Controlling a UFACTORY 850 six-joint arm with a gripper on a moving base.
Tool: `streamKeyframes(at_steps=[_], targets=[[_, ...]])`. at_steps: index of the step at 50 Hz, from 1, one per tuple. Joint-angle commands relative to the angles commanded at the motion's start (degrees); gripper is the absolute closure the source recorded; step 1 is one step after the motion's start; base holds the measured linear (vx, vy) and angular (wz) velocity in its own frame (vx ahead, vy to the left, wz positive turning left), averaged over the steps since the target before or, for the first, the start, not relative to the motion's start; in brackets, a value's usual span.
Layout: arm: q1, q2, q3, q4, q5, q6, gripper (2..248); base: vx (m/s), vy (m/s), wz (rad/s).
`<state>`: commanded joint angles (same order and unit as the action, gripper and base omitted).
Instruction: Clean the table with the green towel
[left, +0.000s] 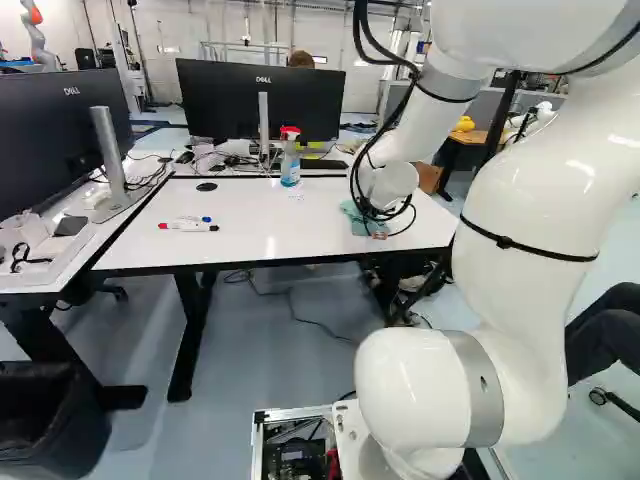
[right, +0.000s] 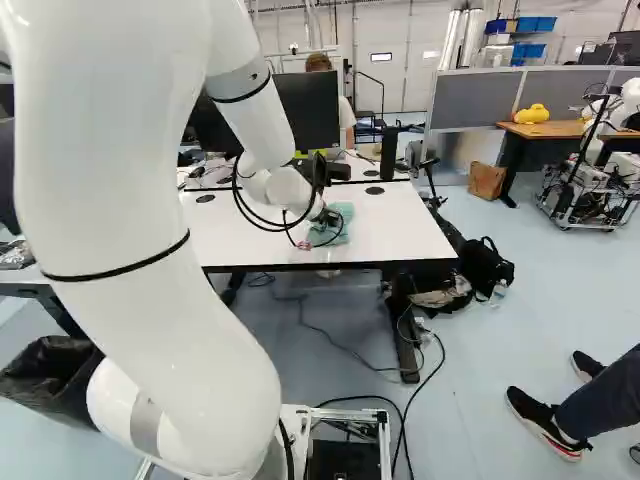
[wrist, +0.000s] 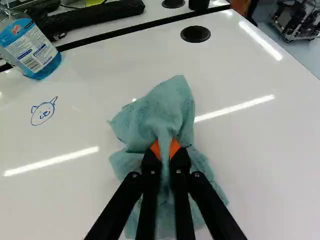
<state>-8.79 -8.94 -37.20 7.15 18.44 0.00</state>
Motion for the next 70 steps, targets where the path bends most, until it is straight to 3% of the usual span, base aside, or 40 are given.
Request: streamKeyframes(at_steps=[42, 70], targets=[[4.06, -8.86, -10.41, 0.0, 0.0, 0.0, 215, 0.0, 0.0, 0.0], [8.32, -5.87, -6.8, 0.0, 0.0, 0.0, 215, 0.0, 0.0, 0.0]])
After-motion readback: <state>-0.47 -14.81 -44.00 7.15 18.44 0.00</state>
